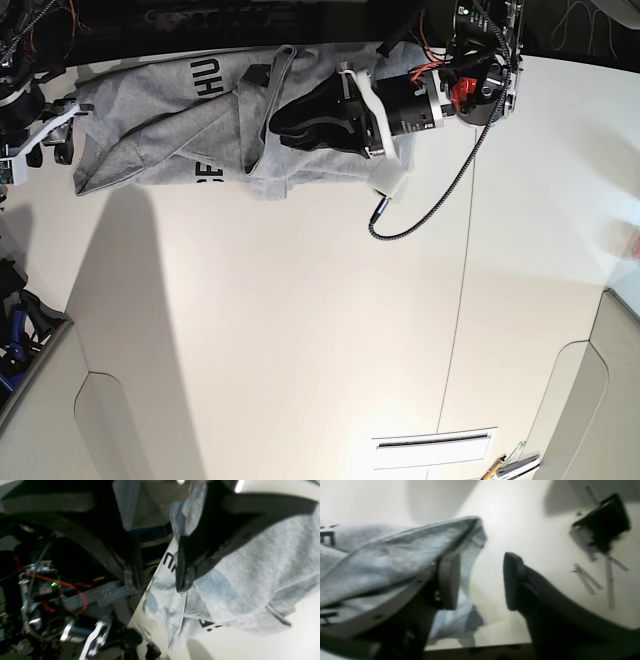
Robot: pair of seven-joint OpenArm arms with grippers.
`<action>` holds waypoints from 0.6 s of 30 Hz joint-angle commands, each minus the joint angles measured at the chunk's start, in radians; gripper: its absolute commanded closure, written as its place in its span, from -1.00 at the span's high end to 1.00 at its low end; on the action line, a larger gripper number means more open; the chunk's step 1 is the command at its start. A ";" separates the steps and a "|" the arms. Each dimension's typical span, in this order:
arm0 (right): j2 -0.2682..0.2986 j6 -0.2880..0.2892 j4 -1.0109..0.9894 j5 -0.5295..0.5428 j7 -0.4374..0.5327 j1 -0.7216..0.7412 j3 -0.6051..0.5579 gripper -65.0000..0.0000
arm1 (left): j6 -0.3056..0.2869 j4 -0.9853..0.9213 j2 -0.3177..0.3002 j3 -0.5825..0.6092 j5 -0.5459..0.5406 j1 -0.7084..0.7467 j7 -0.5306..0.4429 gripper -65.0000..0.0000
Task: Fold the T-shirt properly
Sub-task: 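Grasp the strip end with the left gripper and fold it toward the right gripper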
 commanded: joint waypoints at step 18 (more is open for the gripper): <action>0.151 0.143 -0.760 0.734 -0.229 0.222 0.007 0.24 | -0.009 0.018 0.000 0.000 -0.003 -0.013 -0.013 -0.22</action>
